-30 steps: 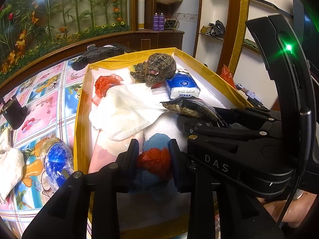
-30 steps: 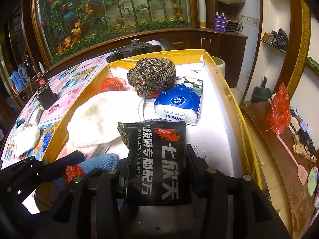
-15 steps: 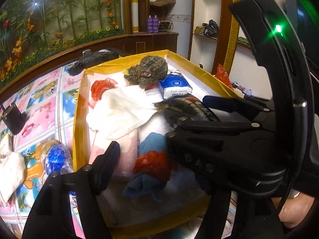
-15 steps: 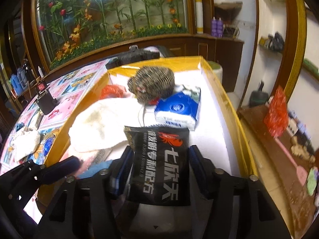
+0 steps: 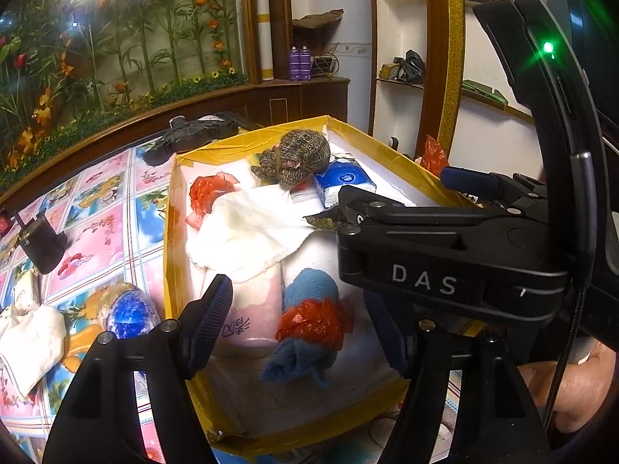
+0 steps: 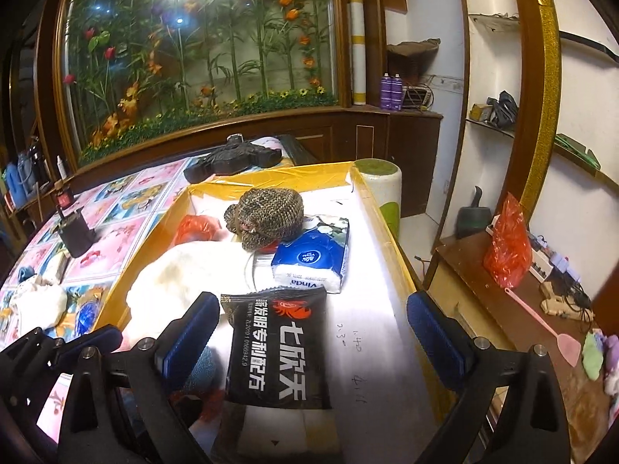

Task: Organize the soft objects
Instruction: 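Move both open tools back from the box over the tablecloth pile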

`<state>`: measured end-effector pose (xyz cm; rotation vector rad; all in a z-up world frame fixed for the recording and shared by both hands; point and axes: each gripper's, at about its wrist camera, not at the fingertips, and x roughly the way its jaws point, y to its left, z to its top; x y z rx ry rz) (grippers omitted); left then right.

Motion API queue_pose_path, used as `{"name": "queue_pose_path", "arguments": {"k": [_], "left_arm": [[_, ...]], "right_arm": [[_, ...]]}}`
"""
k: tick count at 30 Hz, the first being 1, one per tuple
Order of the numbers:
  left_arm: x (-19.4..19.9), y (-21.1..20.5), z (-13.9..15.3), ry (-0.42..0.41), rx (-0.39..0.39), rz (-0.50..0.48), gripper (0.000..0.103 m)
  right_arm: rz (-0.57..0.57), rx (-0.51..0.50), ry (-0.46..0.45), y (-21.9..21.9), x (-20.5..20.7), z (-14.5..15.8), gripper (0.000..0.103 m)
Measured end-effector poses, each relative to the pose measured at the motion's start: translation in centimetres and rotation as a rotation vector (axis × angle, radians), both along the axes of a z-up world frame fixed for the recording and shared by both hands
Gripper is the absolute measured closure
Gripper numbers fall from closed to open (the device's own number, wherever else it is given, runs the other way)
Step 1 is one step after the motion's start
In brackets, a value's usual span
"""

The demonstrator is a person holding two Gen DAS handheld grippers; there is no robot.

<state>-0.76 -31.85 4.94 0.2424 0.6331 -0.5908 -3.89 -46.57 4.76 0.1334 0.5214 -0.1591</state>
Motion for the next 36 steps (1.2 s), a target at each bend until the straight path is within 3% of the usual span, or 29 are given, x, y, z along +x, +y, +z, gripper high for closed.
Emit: {"name": "queue_pose_path", "arguments": {"k": [15,21,36], "left_arm": [[-0.5,1.5,1.5,-0.065,-0.04,0.03,0.034],[-0.1,1.9,1.7,-0.025,-0.079,0.014,0.034],[-1.0,2.0,2.4,-0.072,-0.082,0.014,0.034]], "right_arm": [[-0.009,0.0,-0.009,-0.2,-0.2,0.1,0.004],[-0.007,0.015,-0.018,-0.6,-0.4,0.2,0.004],[-0.041,0.053,-0.043,-1.3,-1.1,0.3,0.001]]}}
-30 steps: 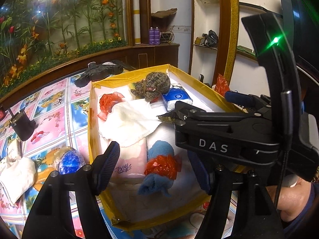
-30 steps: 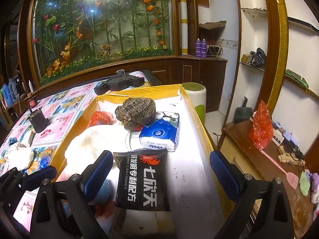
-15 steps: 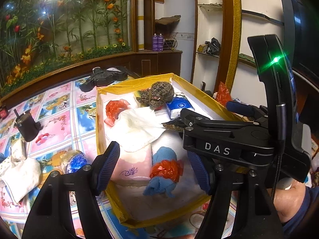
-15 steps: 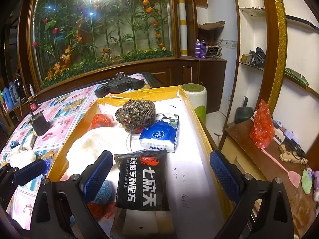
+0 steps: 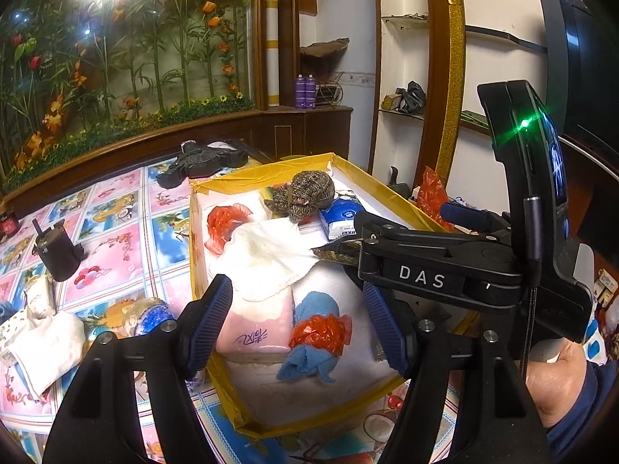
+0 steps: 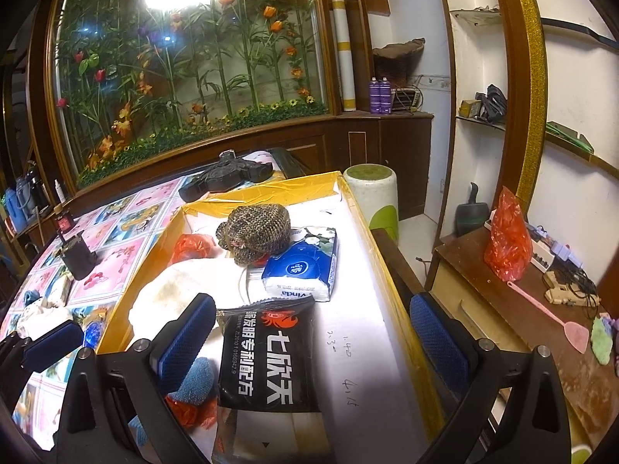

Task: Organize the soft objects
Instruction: 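Move both open tools back from the box over the tablecloth pile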

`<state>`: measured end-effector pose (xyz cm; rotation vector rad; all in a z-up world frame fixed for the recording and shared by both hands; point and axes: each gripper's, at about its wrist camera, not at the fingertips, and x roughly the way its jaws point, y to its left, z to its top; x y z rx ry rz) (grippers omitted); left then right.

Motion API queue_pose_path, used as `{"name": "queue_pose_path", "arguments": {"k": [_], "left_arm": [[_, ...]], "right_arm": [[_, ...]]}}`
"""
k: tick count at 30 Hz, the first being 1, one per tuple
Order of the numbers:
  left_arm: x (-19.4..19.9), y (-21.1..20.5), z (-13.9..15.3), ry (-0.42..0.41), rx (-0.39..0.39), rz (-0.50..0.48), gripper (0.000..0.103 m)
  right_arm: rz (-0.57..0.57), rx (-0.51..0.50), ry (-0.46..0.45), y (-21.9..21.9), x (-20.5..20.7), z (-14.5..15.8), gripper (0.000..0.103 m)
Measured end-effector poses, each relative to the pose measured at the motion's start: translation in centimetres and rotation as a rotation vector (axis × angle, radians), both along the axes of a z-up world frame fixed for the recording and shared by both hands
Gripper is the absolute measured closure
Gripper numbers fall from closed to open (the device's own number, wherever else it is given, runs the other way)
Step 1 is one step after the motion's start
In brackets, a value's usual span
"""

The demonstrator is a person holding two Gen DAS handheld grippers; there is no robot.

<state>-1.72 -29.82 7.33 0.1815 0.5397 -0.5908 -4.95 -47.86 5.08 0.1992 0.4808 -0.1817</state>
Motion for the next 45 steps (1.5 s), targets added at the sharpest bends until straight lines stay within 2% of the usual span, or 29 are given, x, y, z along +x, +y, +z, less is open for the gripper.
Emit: {"name": "queue_pose_path", "arguments": {"k": [11,20,31,45], "left_arm": [[-0.2,0.1,0.3,-0.049,0.005,0.03,0.034],[-0.5,0.9,1.0,-0.125,0.001,0.092,0.034],[2.4,3.4,0.8,-0.031,-0.029,0.224,0.034],[3.7,5.1,0.2,0.005,-0.023,0.307,0.034]], "right_arm": [[-0.023,0.033,-0.012,-0.8,-0.4,0.0,0.001],[-0.026,0.038,-0.01,-0.9,-0.4,0.0,0.001],[-0.024,0.033,-0.009,-1.0,-0.4,0.0,0.001],[-0.022,0.026,-0.008,-1.0,-0.2,0.0,0.001]]}}
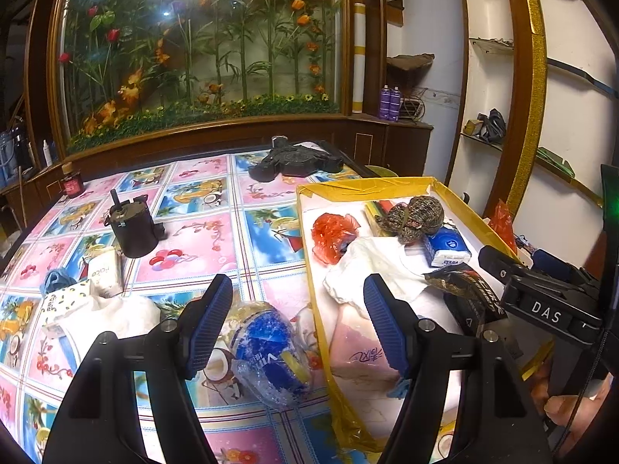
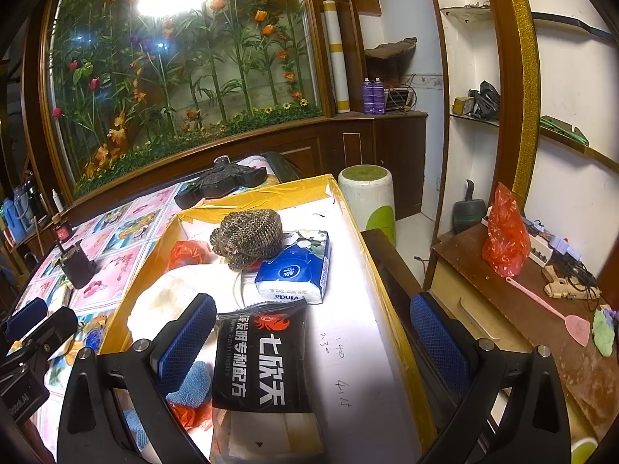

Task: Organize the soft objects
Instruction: 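Move both open tools back from the box over the tablecloth pile, then grasp the blue cloth with left tool while right tool grasps the white cloth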

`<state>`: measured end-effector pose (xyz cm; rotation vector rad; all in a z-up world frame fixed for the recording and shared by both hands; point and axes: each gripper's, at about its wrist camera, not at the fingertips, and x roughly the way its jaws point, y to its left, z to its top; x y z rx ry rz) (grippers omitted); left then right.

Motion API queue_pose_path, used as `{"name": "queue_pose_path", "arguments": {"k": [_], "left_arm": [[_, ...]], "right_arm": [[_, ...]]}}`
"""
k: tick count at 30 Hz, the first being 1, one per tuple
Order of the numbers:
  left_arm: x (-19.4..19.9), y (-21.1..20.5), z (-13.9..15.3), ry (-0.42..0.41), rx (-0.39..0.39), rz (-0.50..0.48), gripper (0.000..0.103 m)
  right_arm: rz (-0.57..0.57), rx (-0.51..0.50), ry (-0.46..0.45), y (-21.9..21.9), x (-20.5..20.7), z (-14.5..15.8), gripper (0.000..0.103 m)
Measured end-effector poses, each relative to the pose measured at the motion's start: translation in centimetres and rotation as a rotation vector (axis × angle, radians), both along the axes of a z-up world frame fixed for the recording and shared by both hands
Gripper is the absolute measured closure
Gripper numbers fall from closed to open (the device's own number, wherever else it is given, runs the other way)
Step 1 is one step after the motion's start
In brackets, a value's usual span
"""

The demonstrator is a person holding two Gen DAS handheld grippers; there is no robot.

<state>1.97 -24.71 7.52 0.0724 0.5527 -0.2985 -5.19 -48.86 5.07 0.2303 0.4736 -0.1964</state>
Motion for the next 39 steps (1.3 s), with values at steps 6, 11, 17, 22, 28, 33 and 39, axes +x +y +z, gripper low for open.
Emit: {"name": "queue_pose_path", "arguments": {"k": [6,11,17,22,28,33,39], "left_arm": [[0.3,0.3,-0.1,0.006,0.007,0.008,0.034],[1.7,2.8,0.8,-0.009,-0.011,0.067,0.034],[4.7,8.5,0.8,0.044,-0.046,0.192,0.033],[6.2,12.1,0.7,0.047,-0.038,0.275,0.033],[8.7,18.7,0.5,0.103,-0.084,0.353,0.033],[11.4,24.1,-1.4,0.23,-0.126,0.365,0.033],[13.4,25.5,-3.7,0.339,-0.152,0.33,0.033]], "right_arm": [[0.002,-0.005,0.002,0.1,0.1,-0.1,0.001],[0.003,-0.014,-0.009,0.1,0.0,0.0,0.001],[0.008,-0.03,-0.025,1.2,-0.6,0.3,0.001],[0.101,-0.002,-0.021,4.1,-0.7,1.2,0.001],[0.336,0.019,0.005,9.7,0.1,3.3,0.001],[0.532,0.065,0.104,15.1,2.6,2.7,0.001],[0.642,0.086,0.166,20.0,6.6,2.5,0.001]]}}
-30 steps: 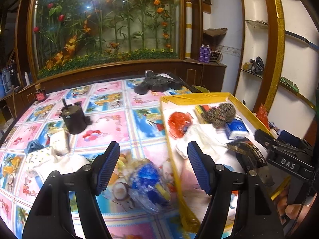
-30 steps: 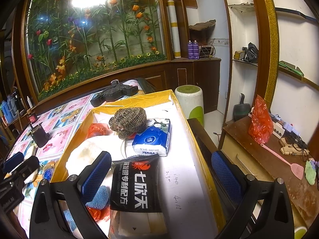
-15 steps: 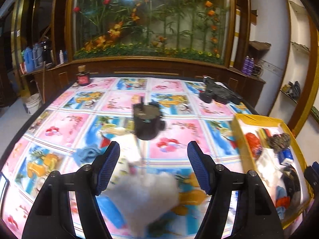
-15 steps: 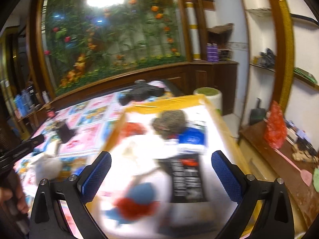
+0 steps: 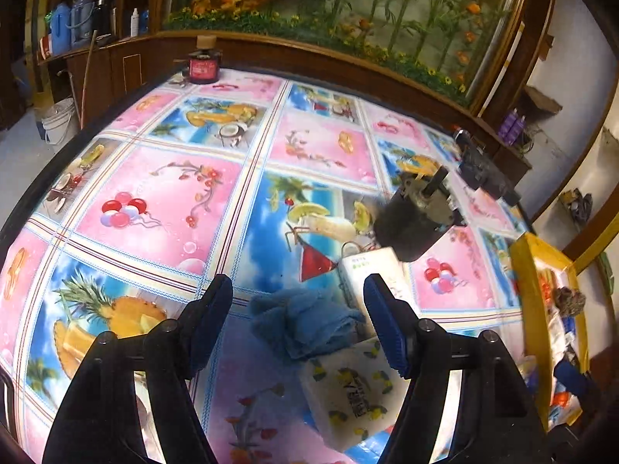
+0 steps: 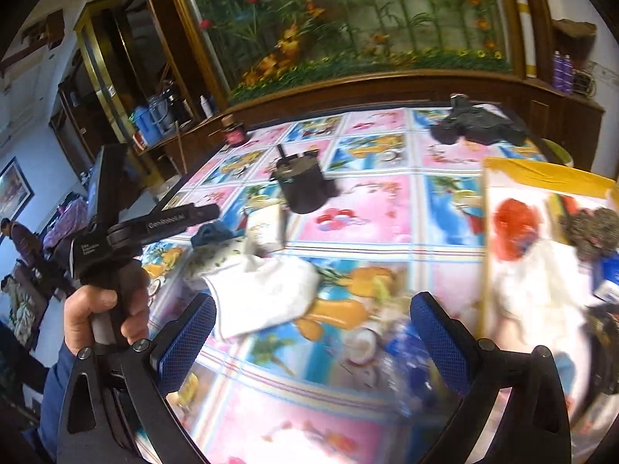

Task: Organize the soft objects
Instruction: 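Grasp the blue cloth with left tool while right tool grasps the white cloth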

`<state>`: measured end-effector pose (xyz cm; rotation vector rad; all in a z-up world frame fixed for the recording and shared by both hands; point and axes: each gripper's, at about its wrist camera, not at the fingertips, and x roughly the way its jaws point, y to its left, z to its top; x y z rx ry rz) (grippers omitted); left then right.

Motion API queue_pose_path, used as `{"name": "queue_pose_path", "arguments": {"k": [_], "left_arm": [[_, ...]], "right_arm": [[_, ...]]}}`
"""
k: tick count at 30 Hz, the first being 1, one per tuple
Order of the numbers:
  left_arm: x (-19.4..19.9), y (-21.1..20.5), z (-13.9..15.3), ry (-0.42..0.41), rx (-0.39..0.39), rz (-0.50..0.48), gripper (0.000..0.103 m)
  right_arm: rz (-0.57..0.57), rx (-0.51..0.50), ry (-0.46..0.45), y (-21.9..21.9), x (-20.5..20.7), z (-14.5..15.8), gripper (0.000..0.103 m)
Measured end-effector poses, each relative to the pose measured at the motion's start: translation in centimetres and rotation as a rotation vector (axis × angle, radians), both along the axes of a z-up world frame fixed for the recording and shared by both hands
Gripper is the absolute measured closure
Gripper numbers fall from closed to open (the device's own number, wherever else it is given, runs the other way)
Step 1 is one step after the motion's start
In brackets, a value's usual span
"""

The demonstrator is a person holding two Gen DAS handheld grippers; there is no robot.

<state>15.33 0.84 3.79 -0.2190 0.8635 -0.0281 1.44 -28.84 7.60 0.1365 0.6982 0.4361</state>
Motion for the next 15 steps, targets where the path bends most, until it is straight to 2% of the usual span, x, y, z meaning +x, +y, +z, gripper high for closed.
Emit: {"name": "queue_pose_path", "arguments": {"k": [3,4,5,10,12,15], "left_arm": [[0.7,-0.6,-1.3,0.057,0.097,0.01,0.034],[0.8,-0.7,-1.8,0.083,0.104,0.004,0.044],[0.8,-0.6,-2.0,0.099,0.097,-0.003,0.061],[0.1,0.9,-1.0,0.07,0.093,0.051,0.062],[-0.2,1.7,-0.4,0.049,0.054,0.071,0.062],[-0.8,2.2,0.6,0.008,0.061,0.104,0.062]], "right_arm": [[0.024,0.018,0.025,2.1,2.5,0.0,0.001],[0.026,0.022,0.035,2.8,3.3,-0.1,0.001],[0.027,0.026,0.045,3.4,4.1,-0.3,0.001],[0.035,0.047,0.108,4.6,7.6,-1.4,0.001],[0.043,0.034,0.111,4.8,7.8,-1.9,0.001],[0.072,0.031,0.131,5.4,7.9,-3.1,0.001]]}}
